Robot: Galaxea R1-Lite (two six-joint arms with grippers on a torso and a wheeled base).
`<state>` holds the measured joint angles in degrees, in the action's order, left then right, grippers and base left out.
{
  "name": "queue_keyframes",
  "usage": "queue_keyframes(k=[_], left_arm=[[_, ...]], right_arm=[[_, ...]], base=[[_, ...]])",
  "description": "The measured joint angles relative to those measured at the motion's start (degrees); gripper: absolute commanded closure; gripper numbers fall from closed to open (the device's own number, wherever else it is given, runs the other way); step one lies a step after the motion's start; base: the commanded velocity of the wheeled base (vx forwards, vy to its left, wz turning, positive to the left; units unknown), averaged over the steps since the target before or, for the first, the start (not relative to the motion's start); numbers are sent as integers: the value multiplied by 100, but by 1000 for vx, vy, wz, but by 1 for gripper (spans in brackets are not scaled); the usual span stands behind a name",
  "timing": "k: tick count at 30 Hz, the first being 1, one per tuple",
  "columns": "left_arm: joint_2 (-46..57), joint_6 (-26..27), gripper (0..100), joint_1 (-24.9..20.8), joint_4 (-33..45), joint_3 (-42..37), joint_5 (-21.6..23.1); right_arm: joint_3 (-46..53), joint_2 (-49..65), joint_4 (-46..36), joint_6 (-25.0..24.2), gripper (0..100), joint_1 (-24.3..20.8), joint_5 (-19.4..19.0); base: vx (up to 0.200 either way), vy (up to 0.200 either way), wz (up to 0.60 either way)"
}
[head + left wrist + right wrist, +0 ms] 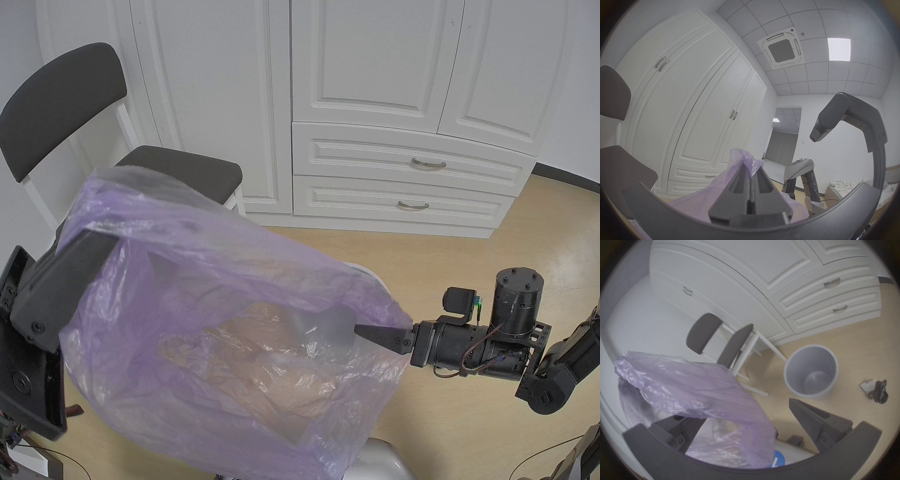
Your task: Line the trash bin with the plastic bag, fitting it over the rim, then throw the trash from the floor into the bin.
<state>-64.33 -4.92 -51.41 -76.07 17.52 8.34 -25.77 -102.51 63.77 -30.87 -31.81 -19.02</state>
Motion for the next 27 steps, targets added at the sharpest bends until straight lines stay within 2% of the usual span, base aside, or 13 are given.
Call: queue_keyframes(k=[4,9,27], left_arm=[[37,-2,100,-60,1,0,0],[69,-5,100,-101,1,-7,0],[138,6,100,-189,4,-52,0]], right_arm=[[306,-278,1353,-99,0,-11,-52],[697,-716,2411,-173,0,-17,-95],[952,-951,2521,-20,0,52,-49]], base=[[0,0,0],[0,0,0],[0,0,0]])
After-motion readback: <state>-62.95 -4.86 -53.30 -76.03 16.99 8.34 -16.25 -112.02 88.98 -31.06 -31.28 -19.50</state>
